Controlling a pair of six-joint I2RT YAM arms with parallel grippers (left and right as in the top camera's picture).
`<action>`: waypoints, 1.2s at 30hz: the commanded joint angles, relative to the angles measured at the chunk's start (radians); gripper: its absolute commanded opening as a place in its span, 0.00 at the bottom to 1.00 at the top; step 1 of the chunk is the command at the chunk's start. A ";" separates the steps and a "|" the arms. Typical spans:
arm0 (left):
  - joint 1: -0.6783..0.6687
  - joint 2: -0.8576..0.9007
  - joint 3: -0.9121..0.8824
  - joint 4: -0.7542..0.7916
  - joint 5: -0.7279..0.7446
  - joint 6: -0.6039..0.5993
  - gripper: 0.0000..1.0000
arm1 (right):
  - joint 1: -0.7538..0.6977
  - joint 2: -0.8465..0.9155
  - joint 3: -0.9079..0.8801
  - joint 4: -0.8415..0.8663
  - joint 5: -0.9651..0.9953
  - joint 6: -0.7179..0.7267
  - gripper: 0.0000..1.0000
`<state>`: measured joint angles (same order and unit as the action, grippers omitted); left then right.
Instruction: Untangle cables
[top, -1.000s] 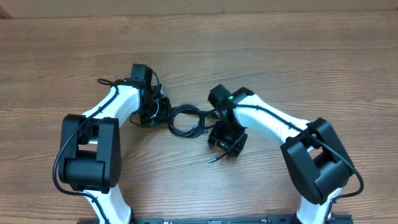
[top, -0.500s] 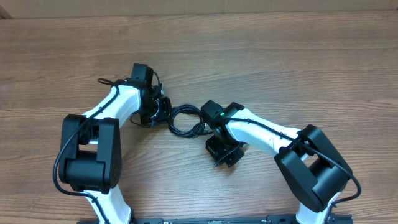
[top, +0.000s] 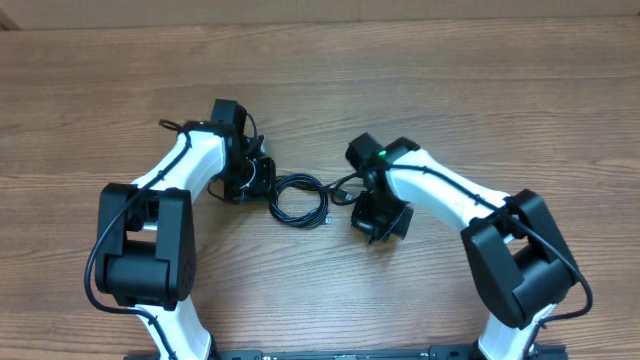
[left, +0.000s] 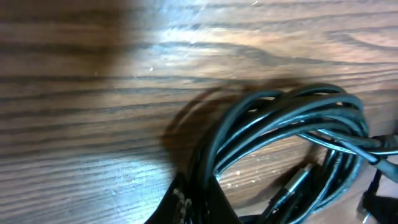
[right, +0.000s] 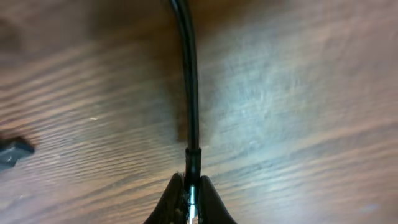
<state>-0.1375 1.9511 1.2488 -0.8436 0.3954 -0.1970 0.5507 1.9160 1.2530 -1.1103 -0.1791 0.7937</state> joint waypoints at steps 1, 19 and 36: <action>-0.008 -0.003 0.063 -0.026 0.012 0.043 0.04 | -0.048 -0.050 0.054 0.000 0.014 -0.230 0.04; -0.069 -0.008 0.172 -0.225 -0.173 -0.253 0.04 | -0.146 -0.050 0.062 0.117 -0.235 -0.335 0.61; -0.139 -0.008 0.126 -0.166 -0.219 -0.259 0.14 | -0.076 -0.049 -0.012 0.337 -0.211 -0.104 0.47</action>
<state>-0.2752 1.9511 1.3823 -1.0092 0.1925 -0.4747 0.4583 1.9007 1.2678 -0.7990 -0.4305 0.6155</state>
